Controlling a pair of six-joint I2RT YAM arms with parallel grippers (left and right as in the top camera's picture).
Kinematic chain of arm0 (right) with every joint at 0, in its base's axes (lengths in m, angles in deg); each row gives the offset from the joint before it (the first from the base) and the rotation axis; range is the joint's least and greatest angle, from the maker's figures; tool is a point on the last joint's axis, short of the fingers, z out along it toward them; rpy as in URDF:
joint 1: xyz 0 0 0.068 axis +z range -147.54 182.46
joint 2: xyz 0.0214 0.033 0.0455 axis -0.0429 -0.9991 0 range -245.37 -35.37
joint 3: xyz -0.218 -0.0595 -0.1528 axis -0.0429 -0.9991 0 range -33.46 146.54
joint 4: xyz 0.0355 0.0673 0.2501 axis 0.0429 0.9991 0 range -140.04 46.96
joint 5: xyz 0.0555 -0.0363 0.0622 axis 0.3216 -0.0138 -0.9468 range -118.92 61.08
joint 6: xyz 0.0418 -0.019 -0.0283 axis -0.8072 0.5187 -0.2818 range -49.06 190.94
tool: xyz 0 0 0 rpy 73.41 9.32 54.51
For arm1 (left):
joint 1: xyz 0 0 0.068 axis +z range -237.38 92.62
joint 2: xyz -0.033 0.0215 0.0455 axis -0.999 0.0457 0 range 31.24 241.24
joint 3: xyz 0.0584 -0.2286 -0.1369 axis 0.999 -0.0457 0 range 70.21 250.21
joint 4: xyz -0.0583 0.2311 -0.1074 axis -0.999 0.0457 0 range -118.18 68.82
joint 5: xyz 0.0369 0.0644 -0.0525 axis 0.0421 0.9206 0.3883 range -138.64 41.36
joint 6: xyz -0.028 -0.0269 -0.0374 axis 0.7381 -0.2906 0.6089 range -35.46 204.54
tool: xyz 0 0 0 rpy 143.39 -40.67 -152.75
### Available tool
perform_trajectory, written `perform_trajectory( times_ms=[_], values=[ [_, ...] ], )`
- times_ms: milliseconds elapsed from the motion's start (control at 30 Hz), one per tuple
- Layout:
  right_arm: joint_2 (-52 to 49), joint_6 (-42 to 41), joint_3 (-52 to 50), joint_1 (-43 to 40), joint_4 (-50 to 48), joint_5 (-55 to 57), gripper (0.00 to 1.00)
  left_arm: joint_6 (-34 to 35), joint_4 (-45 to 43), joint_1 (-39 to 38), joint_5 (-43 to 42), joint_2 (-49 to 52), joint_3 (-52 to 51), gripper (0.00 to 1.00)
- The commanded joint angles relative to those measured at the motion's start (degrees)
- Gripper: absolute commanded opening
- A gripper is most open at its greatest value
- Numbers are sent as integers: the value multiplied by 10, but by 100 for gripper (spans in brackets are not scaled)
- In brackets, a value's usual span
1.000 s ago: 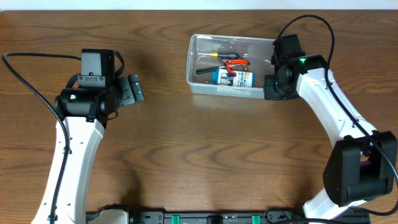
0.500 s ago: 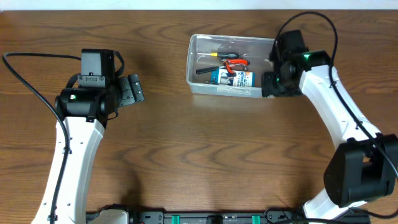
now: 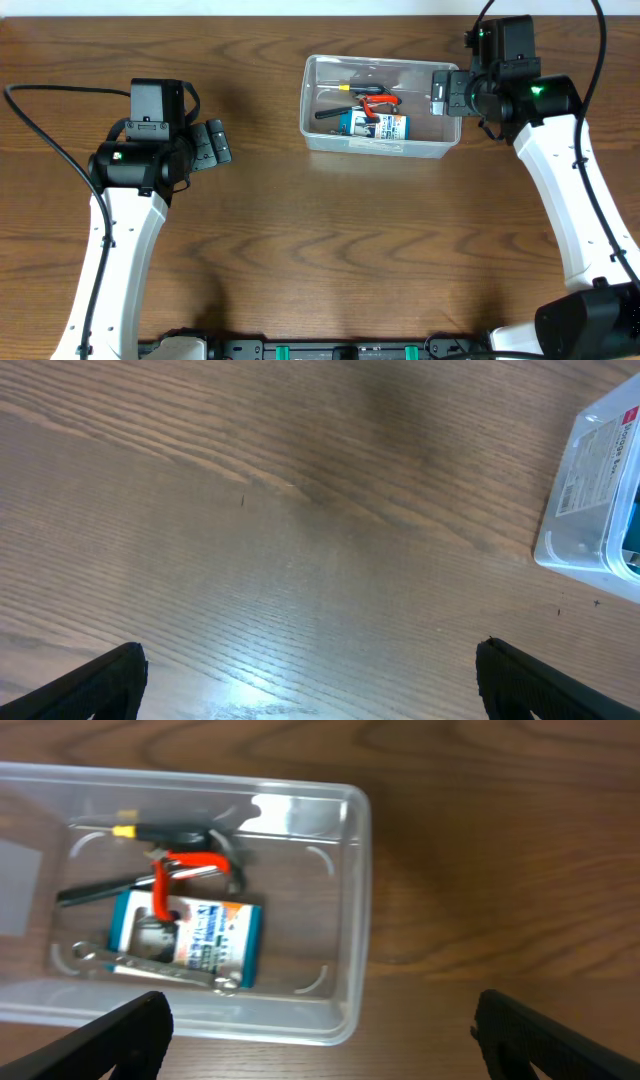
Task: Pack container
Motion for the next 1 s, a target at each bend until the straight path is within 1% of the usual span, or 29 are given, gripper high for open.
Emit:
perform_trajectory(
  times_ms=[0, 700, 833, 967],
  values=[
    [1, 3, 7, -3, 6, 33, 99, 3, 2, 3, 9, 0, 7, 98],
    [5, 2, 6, -3, 7, 33, 99, 3, 2, 3, 9, 0, 7, 98],
    [51, 2, 6, 14, 11, 33, 99, 3, 2, 3, 9, 0, 7, 98],
    [136, 2, 6, 39, 13, 33, 99, 3, 2, 3, 9, 0, 7, 98]
  ],
)
